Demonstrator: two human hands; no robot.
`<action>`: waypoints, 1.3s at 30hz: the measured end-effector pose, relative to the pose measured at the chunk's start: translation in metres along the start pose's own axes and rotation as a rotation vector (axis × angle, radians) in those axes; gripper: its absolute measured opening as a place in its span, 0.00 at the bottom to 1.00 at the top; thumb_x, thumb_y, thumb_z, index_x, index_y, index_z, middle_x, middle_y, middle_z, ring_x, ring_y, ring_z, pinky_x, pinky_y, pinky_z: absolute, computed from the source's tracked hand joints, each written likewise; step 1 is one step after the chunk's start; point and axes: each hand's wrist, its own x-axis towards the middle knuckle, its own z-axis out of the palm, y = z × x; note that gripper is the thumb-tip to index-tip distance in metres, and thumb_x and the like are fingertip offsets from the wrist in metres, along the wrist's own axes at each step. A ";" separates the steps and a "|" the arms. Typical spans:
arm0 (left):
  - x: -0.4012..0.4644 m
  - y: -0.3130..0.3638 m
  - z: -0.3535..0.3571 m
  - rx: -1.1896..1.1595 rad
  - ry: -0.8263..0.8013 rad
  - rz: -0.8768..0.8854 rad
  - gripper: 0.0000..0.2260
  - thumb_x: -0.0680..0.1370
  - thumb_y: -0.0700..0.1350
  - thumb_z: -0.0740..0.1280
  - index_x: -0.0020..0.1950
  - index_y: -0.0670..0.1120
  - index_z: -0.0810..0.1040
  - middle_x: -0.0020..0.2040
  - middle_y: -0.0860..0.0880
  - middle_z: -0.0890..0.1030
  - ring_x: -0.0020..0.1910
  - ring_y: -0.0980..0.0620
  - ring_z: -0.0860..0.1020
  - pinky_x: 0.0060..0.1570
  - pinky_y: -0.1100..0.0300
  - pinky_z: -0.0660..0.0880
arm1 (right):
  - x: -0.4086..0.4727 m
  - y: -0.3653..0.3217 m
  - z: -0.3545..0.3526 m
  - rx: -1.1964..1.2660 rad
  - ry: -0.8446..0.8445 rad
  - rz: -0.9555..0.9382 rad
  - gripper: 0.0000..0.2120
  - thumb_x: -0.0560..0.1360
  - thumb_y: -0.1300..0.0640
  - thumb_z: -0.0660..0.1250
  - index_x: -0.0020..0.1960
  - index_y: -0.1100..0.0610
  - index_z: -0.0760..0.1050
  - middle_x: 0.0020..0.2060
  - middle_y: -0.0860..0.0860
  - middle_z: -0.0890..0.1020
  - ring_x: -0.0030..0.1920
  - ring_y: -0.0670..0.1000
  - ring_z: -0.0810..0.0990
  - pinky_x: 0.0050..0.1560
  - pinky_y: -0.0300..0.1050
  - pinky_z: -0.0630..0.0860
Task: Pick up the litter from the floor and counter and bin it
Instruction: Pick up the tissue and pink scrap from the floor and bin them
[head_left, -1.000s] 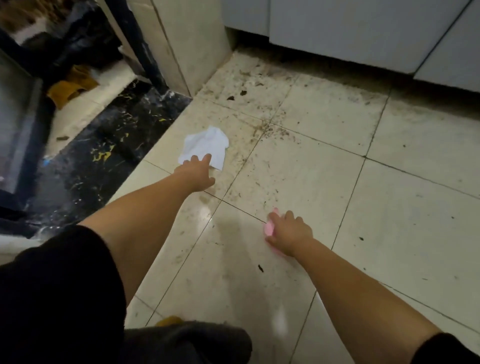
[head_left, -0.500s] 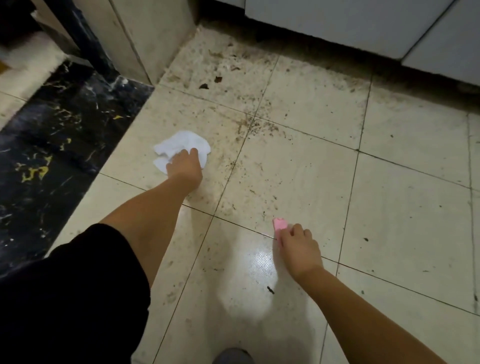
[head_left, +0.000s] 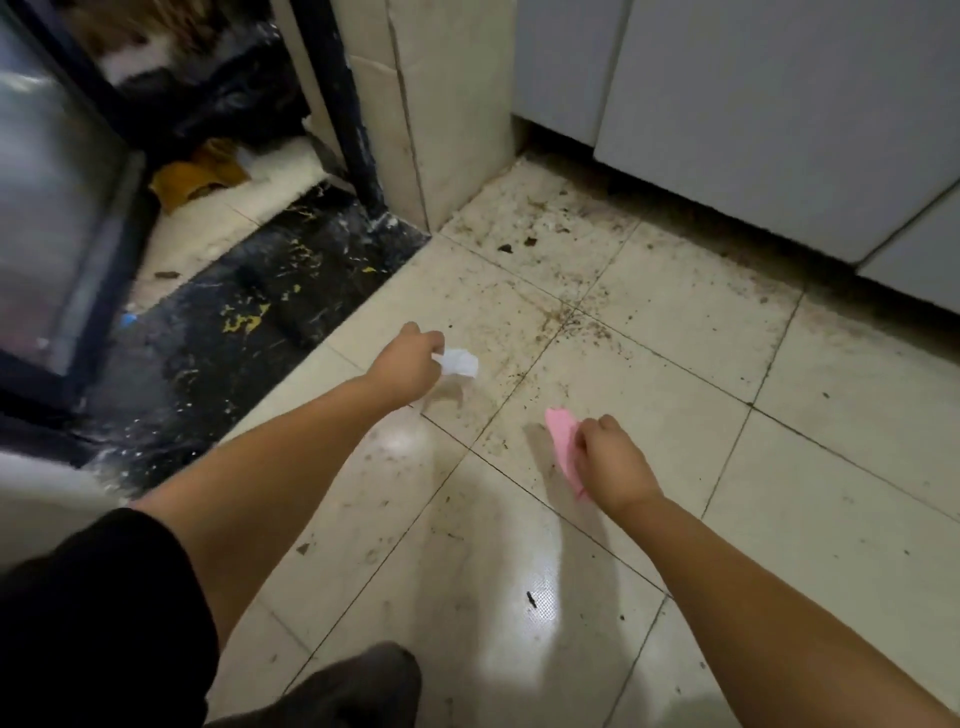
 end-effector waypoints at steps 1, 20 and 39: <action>-0.015 -0.001 -0.014 -0.008 0.045 -0.037 0.11 0.77 0.36 0.60 0.58 0.39 0.75 0.58 0.38 0.71 0.44 0.42 0.72 0.51 0.53 0.72 | -0.003 -0.011 -0.010 0.018 0.016 -0.054 0.13 0.74 0.63 0.69 0.57 0.64 0.73 0.55 0.59 0.76 0.51 0.58 0.79 0.54 0.48 0.77; -0.437 -0.186 -0.146 -0.155 0.589 -0.860 0.09 0.74 0.36 0.64 0.51 0.37 0.80 0.52 0.32 0.79 0.52 0.36 0.77 0.48 0.54 0.71 | -0.204 -0.357 0.023 0.066 -0.088 -1.122 0.10 0.78 0.60 0.60 0.53 0.64 0.76 0.54 0.62 0.75 0.52 0.63 0.77 0.53 0.54 0.74; -0.440 -0.323 -0.087 -0.336 -0.157 -0.797 0.25 0.76 0.46 0.65 0.71 0.43 0.64 0.68 0.38 0.69 0.64 0.38 0.72 0.63 0.47 0.73 | -0.214 -0.474 0.158 -0.760 -0.590 -0.846 0.40 0.69 0.51 0.74 0.74 0.55 0.57 0.69 0.60 0.65 0.69 0.65 0.66 0.69 0.58 0.67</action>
